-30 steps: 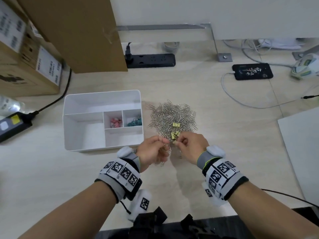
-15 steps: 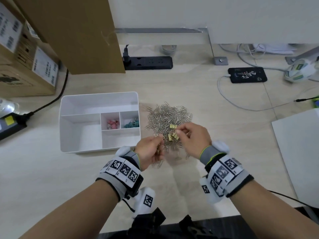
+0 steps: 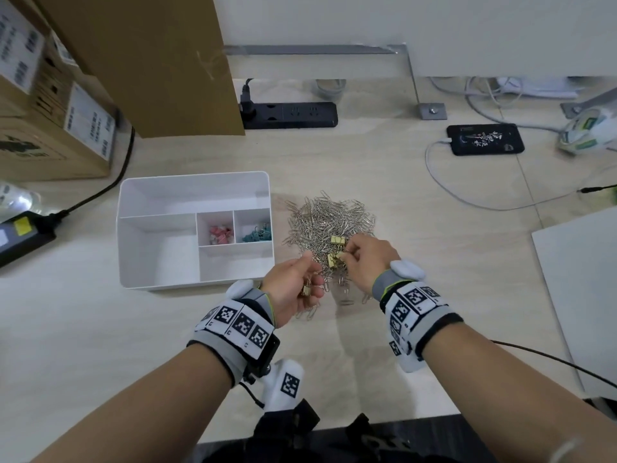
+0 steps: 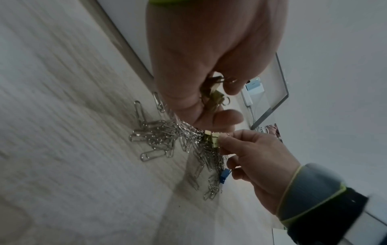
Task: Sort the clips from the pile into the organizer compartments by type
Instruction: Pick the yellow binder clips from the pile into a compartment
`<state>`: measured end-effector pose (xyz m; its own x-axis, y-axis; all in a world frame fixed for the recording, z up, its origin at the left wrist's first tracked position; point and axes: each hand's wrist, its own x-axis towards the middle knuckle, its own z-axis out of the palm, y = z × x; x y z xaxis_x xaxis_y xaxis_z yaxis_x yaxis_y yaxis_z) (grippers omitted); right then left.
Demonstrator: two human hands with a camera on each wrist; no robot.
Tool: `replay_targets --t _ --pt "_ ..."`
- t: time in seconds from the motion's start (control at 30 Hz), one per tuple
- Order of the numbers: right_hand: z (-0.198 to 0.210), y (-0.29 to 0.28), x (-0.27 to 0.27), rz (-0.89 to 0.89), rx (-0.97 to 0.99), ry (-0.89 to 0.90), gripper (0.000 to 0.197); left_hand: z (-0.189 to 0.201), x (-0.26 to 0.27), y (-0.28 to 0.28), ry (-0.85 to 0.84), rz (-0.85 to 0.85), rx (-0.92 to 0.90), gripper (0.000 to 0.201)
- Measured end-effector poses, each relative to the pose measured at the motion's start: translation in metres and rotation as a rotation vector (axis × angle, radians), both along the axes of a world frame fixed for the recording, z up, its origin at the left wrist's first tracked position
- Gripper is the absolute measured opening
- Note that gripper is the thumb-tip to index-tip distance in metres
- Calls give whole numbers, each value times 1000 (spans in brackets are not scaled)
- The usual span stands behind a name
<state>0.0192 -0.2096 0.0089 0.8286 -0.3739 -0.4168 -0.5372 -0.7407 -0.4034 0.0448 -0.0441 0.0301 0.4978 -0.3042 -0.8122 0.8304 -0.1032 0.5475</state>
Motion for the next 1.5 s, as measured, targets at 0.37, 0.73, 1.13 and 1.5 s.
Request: replay_targets --t 0.37,0.73,1.13,1.5 --pt "46 16 -22 -38 409 -238 17 7 7 -7 19 29 -79 44" --pt "27 0 -7 -64 152 -171 2 -6 7 5 -8 -55 -47 43" --pt "9 22 6 234 -33 -27 16 -5 9 7 67 20 -134 62" --pt "22 -1 -13 -73 241 -224 14 -3 10 3 69 24 -72 55"
